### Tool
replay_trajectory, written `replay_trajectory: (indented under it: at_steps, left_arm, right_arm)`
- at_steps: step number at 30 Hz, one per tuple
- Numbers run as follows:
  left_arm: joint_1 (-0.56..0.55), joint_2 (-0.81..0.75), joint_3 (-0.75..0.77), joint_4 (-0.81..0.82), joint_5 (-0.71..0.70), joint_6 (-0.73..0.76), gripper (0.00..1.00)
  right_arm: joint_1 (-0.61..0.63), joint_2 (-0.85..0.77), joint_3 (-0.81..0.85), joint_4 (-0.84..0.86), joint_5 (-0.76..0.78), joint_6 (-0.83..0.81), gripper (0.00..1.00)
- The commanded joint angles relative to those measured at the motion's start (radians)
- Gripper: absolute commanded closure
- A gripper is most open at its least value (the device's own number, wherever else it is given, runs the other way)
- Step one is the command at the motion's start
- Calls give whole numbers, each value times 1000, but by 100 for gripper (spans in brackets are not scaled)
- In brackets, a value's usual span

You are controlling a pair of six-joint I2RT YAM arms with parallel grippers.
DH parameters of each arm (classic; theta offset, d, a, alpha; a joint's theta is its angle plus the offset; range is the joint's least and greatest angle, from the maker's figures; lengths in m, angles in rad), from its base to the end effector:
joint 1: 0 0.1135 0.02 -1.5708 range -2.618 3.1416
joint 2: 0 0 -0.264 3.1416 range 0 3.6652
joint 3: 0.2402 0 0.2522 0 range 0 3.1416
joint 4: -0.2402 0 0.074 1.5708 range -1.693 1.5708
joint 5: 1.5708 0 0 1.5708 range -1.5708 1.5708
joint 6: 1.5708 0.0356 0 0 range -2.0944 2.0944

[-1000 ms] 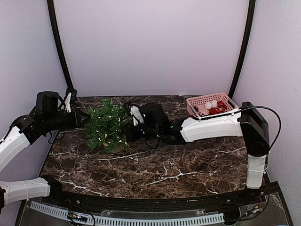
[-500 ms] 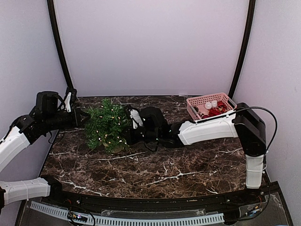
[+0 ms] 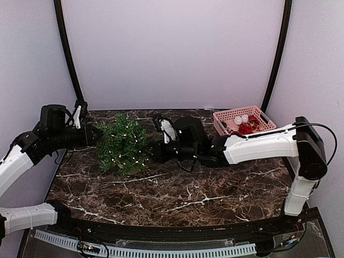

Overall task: Decorate the small christmas tree
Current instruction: Wrap the side of the string light in the gap of the branches, then move the Christmas tree to the center of the board.

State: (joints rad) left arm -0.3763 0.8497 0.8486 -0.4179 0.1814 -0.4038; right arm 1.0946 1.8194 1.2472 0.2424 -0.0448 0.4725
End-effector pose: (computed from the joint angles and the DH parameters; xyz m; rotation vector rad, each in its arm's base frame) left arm 0.1746 -0.0759 0.3272 0.0926 2.0458 -0.6767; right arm 0.1943 0.3803 0.2517 -0.6614 1.9498 1.0711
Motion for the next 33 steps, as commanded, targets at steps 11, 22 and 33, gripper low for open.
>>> replay_trajectory:
  at_steps: [11,22,33]
  left_arm:
    - [9,-103,72,-140,-83,17,35]
    - [10,-266,-189,-108,-146,-301,24]
    - [10,-401,-550,84,-40,-540,30]
  right_arm:
    - [-6,-229,-163,-33,154,30,26]
    - [-102,-328,-325,5,270,240,19]
    - [-136,-220,-351,64,210,309,28]
